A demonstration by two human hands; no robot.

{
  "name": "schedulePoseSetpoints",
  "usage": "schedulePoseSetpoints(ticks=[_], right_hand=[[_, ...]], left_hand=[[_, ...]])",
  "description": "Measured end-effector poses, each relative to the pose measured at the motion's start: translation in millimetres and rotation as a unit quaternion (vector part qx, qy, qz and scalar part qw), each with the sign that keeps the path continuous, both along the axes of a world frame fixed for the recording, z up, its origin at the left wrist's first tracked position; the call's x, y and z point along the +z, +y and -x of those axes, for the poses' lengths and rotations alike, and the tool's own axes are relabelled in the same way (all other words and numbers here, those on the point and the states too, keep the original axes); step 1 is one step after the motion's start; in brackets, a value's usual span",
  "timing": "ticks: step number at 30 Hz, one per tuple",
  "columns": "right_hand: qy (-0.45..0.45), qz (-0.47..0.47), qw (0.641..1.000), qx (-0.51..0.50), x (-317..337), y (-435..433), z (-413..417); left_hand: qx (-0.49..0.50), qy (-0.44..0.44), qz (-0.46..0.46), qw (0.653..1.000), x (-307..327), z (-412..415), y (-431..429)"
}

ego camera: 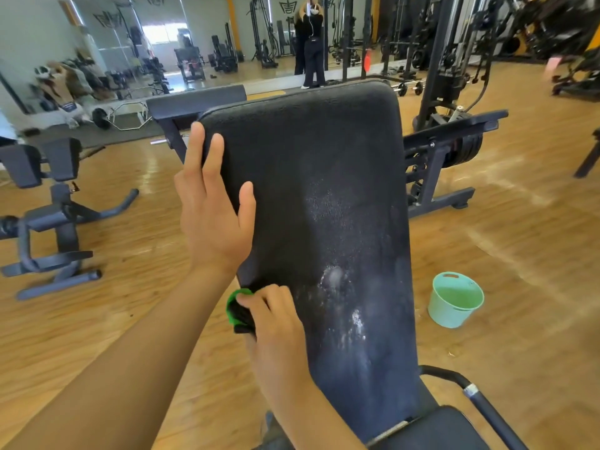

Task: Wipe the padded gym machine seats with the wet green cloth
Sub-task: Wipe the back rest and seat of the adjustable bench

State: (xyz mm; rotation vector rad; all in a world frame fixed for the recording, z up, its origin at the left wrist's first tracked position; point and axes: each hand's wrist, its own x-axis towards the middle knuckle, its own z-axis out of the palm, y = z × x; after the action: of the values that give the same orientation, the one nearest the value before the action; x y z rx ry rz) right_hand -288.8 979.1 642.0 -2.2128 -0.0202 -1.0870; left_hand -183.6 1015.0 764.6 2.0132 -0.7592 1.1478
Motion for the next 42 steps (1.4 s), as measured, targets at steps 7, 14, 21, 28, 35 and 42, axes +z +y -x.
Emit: schedulePoseSetpoints(ticks=[7,14,21,28,35,42], right_hand=[[-0.02,-0.062,0.998,0.016,6.7,-30.1,4.7],[-0.032,-0.17,0.982,-0.072,22.2,-107.2,5.7],[-0.023,-0.231,0.966,-0.11,22.1,-123.4,13.3],[0.033,-0.15,0.988,-0.02,5.7,-96.9,22.5],[-0.003,-0.259,0.965,-0.039,50.4,-139.4,24.1],[-0.077,-0.405,0.91,-0.049,87.8,-187.7,15.0]], left_hand=[[0.049,0.03,-0.019,0.998,-1.2,-1.1,0.7],[0.059,0.043,-0.02,0.997,-3.4,-1.0,-0.3],[0.074,0.049,-0.027,0.996,-3.4,1.8,-1.0],[0.095,0.057,-0.033,0.993,-3.1,3.4,-1.1],[0.106,0.063,-0.041,0.992,-3.6,4.0,-0.5],[0.107,0.065,-0.038,0.991,-4.6,5.5,-1.6]])
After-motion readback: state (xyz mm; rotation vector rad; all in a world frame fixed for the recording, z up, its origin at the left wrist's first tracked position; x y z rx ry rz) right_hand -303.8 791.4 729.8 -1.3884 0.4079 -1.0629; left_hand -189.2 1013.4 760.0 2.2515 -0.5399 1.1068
